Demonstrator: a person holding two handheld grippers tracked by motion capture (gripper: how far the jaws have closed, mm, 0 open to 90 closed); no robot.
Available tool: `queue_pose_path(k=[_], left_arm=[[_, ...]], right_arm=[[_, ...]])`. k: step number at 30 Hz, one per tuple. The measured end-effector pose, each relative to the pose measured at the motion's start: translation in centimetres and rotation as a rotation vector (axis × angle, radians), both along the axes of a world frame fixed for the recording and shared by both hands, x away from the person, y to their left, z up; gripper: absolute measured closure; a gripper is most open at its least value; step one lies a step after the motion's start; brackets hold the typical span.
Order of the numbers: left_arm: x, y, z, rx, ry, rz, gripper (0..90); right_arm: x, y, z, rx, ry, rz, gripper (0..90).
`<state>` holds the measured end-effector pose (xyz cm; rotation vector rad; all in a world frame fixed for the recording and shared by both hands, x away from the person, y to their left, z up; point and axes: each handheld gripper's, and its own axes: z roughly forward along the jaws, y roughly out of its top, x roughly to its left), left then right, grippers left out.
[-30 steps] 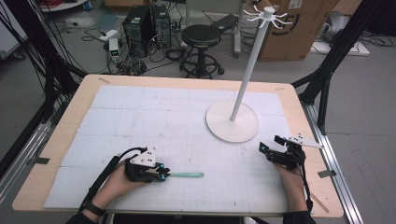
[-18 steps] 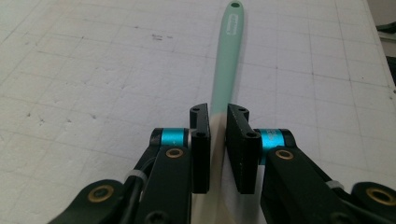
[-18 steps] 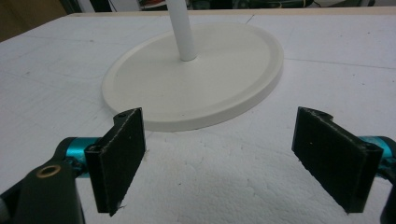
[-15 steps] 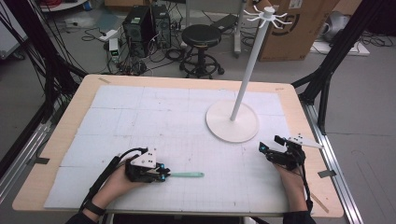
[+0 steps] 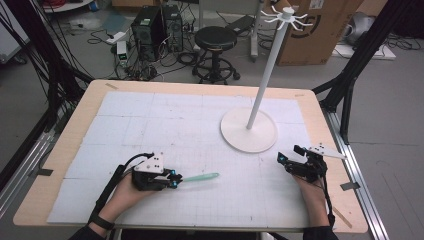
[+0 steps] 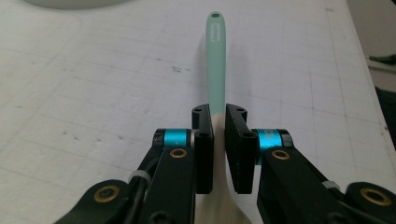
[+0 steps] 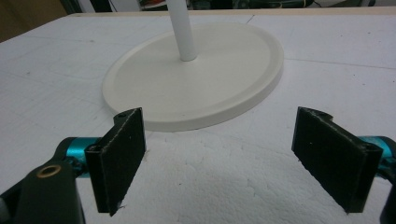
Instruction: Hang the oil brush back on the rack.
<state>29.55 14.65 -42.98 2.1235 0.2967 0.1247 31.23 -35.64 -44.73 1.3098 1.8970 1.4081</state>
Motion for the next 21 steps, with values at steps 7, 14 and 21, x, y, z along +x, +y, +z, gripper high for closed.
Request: queue_pose_path(k=[7, 14, 21], left_arm=[[0.8, 0.7, 2.1, -0.080, -0.001, 0.066, 82.2], [1.9, 0.9, 4.6, -0.133, -0.012, 0.108, 82.2], [3.5, 1.1, 7.5, -0.196, -0.013, 0.142, 82.2]], right_arm=[[0.0, 0.0, 0.0, 0.002, 0.001, -0.002, 16.7], [0.0, 0.0, 0.0, 0.002, -0.002, 0.000, 16.7], [0.0, 0.0, 0.0, 0.003, -0.001, -0.001, 16.8]])
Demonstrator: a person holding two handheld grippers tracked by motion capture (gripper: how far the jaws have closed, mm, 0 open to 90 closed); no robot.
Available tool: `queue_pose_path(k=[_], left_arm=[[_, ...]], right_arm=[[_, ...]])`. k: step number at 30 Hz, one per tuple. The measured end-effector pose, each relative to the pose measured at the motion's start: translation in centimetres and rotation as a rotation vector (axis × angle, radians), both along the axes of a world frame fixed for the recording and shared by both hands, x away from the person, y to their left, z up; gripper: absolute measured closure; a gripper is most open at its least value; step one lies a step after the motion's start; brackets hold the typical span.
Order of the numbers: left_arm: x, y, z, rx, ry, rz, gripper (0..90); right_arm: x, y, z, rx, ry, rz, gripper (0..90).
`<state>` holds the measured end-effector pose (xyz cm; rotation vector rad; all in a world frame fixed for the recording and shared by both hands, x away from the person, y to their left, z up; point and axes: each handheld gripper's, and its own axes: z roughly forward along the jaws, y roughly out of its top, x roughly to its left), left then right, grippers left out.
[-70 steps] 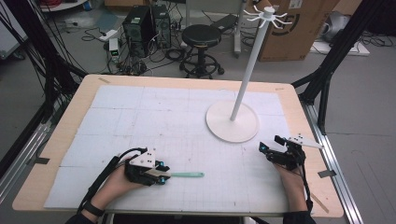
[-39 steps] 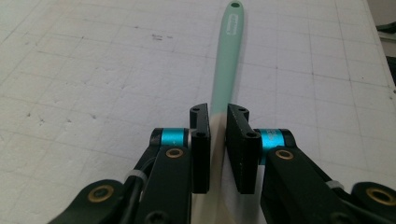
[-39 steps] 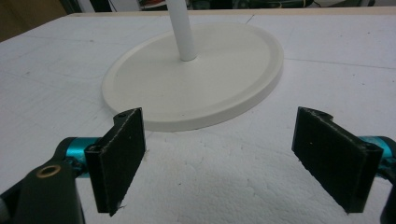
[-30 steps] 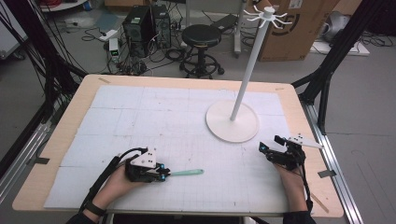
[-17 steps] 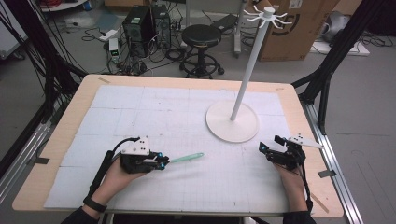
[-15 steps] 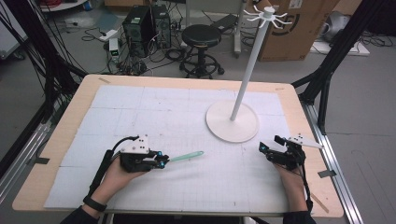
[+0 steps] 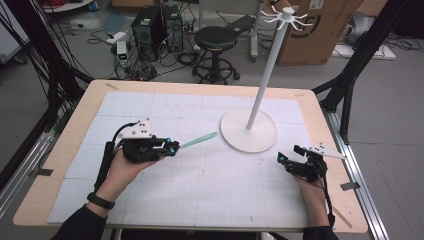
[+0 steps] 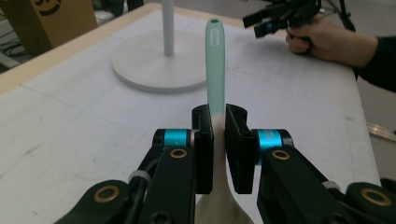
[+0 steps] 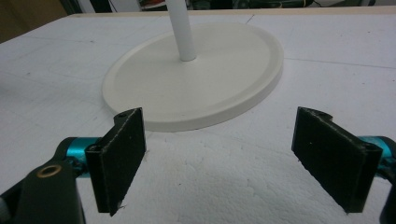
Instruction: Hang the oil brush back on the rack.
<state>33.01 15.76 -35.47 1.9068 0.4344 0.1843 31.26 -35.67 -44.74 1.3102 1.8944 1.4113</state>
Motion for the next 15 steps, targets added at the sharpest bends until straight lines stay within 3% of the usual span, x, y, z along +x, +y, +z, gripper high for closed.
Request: queue_pose_path(k=[5, 15], left_arm=[[1.1, 0.1, 2.1, -0.047, 0.004, 0.017, 82.2], [3.0, -0.6, 6.7, -0.051, -0.034, 0.037, 82.2]], right_arm=[[0.0, 0.0, 0.0, 0.002, 0.004, -0.002, 16.9], [0.0, 0.0, 0.0, 0.001, 0.003, -0.001, 16.9]])
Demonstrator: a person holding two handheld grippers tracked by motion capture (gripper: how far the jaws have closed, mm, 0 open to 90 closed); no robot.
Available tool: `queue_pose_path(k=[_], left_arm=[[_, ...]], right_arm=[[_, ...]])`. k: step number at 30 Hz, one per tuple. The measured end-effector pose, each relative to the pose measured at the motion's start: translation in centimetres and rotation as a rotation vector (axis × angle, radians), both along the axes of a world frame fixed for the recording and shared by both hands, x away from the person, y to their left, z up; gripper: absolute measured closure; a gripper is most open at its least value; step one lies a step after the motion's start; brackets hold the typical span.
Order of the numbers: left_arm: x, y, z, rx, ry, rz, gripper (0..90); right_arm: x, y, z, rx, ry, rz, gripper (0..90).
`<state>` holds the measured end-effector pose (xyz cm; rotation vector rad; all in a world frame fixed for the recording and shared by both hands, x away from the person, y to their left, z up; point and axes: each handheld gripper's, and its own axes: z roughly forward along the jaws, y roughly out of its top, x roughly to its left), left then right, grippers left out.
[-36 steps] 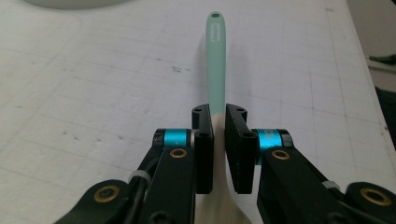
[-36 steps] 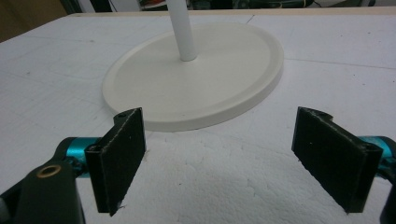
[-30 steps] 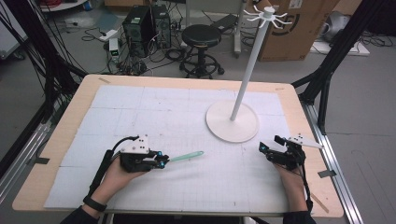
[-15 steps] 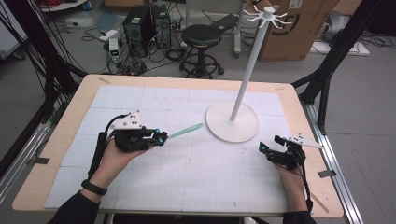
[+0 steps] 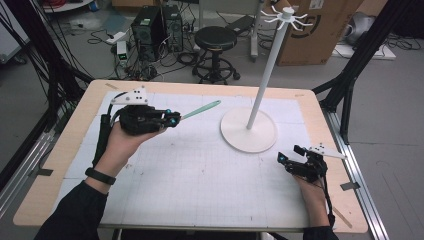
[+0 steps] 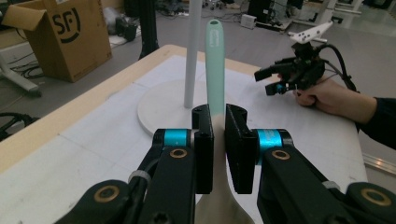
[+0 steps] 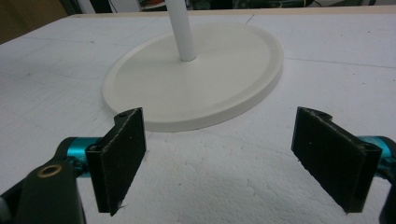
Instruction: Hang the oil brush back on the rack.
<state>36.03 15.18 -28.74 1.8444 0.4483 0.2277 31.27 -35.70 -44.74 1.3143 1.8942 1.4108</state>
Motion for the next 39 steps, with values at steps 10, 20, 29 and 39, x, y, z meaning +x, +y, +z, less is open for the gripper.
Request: queue_pose_path(k=[10, 20, 29, 39], left_arm=[[1.8, -1.6, 3.7, -0.005, -0.031, 0.020, 82.2], [2.9, -3.2, 7.7, -0.033, -0.062, 0.015, 82.2], [3.2, -4.9, 11.3, -0.058, -0.105, -0.003, 82.2], [3.9, -6.6, 13.4, -0.070, -0.128, -0.010, 82.2]], right_arm=[[0.0, 0.0, 0.0, 0.005, 0.004, 0.002, 17.1], [0.0, 0.0, 0.0, 0.010, 0.007, -0.001, 17.1], [0.0, 0.0, 0.0, 0.010, 0.007, -0.001, 17.1], [0.0, 0.0, 0.0, 0.011, 0.007, 0.000, 17.1]])
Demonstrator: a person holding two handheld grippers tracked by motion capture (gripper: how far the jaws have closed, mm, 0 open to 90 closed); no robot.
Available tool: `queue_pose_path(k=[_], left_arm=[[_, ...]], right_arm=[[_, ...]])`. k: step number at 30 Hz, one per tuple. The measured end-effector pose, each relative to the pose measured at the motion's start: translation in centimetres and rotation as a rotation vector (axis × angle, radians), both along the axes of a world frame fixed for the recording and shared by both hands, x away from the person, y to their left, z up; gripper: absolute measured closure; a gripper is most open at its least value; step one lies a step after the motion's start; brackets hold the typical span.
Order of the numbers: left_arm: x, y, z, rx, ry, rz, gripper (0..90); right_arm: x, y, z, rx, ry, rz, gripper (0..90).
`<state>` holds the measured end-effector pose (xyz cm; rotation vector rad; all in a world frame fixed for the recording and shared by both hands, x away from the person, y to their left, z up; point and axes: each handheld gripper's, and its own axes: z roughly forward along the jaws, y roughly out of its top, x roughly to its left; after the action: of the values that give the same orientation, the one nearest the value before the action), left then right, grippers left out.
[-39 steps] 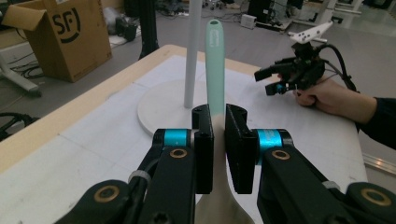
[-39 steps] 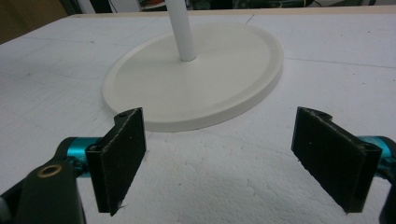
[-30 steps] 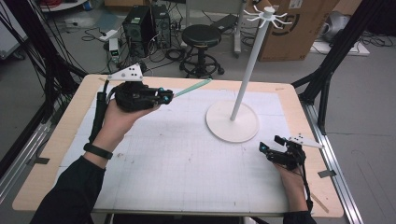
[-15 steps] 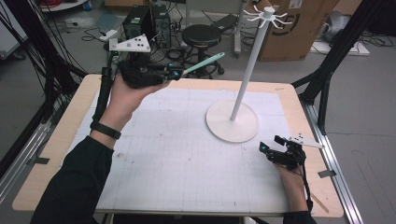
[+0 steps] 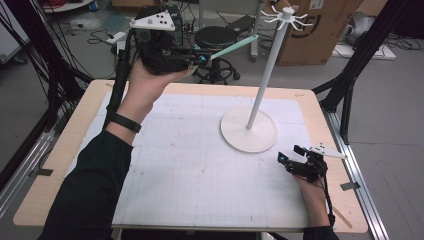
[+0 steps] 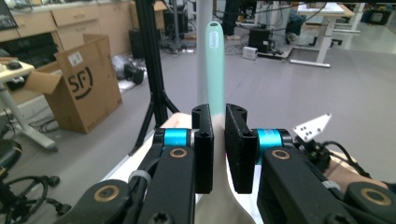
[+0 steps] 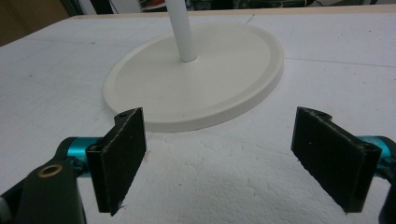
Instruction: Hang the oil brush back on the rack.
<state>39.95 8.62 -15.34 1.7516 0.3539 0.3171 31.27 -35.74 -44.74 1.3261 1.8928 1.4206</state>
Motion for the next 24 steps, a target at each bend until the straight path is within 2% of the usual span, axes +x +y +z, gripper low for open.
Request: queue_pose_path(k=[4, 12, 24], left_arm=[[0.4, -0.2, 0.3, -0.009, -0.004, 0.006, 82.3], [0.8, -0.6, 1.1, -0.053, -0.012, 0.005, 82.3], [0.5, -0.3, 1.5, -0.068, -0.024, -0.018, 82.3]], right_arm=[[0.0, 0.0, 0.0, 0.000, -0.003, 0.002, 17.1], [0.0, 0.0, 0.0, 0.000, -0.002, 0.002, 17.2], [0.0, 0.0, 0.0, -0.004, -0.004, 0.005, 17.1]])
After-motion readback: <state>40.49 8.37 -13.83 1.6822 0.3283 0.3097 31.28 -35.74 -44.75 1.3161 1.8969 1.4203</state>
